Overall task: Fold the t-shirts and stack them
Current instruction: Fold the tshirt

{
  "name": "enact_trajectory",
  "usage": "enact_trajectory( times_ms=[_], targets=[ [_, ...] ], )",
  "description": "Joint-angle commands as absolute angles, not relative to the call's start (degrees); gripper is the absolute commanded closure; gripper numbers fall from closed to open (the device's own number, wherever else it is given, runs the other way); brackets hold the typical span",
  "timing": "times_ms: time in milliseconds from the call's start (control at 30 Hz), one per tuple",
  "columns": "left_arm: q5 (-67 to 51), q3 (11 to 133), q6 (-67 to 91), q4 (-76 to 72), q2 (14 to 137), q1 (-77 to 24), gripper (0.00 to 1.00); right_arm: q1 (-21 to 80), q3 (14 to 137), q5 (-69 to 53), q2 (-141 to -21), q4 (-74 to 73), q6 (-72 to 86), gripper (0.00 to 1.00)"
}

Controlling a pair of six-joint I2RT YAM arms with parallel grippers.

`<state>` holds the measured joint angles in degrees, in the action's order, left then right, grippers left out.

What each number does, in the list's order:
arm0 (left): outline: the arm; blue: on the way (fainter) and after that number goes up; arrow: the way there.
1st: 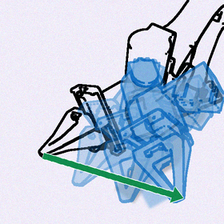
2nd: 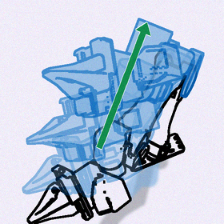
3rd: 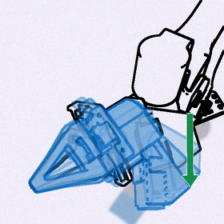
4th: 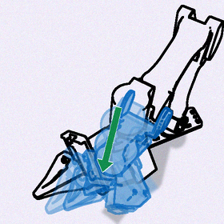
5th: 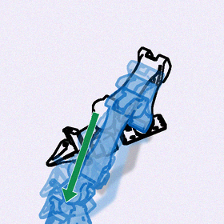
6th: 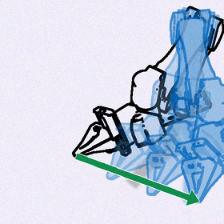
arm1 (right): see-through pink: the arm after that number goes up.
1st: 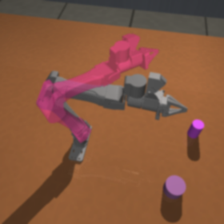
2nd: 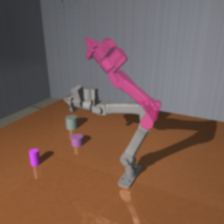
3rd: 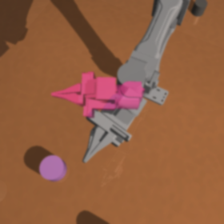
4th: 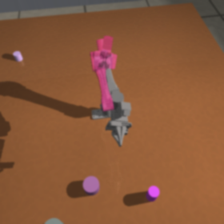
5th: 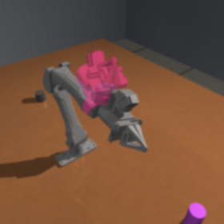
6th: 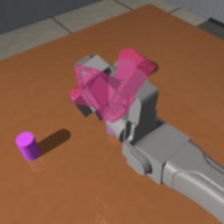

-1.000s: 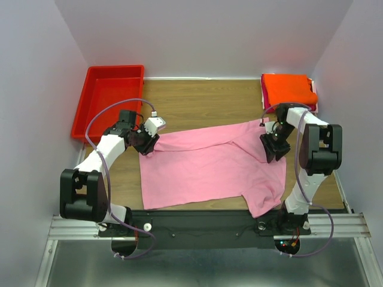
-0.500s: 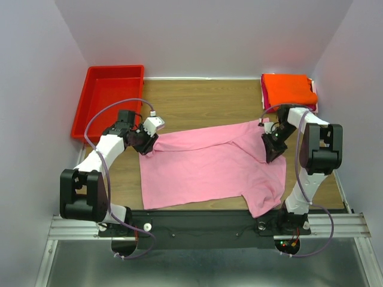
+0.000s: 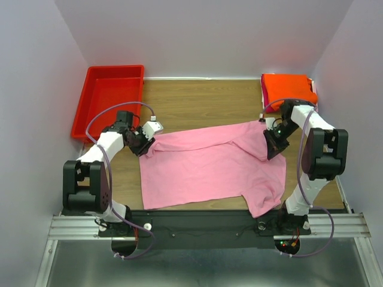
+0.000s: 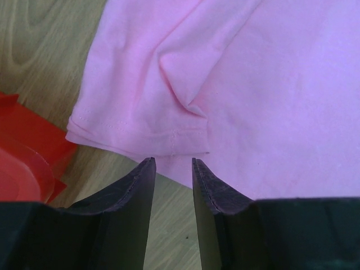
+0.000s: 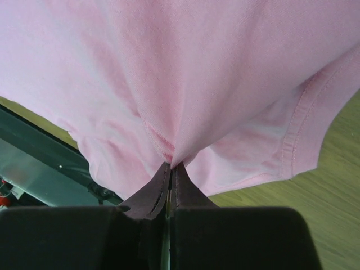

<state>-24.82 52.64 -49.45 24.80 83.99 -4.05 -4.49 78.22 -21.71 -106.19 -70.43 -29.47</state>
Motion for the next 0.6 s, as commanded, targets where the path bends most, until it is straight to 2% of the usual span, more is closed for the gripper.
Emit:
enact_trajectory(
  times_ms=[0, 567],
  targets=[
    [-23.8, 53.7, -55.5, 25.8, 84.9, -4.2, 0.56, -4.5, 79.8, -22.5, -103.2, -73.4, -30.8, 0.99],
    [-27.6, 54.8, -66.8, 33.0, 88.9, -4.5, 0.54, -5.1, 82.6, -21.9, -103.1, -75.0, -30.2, 0.99]
  ],
)
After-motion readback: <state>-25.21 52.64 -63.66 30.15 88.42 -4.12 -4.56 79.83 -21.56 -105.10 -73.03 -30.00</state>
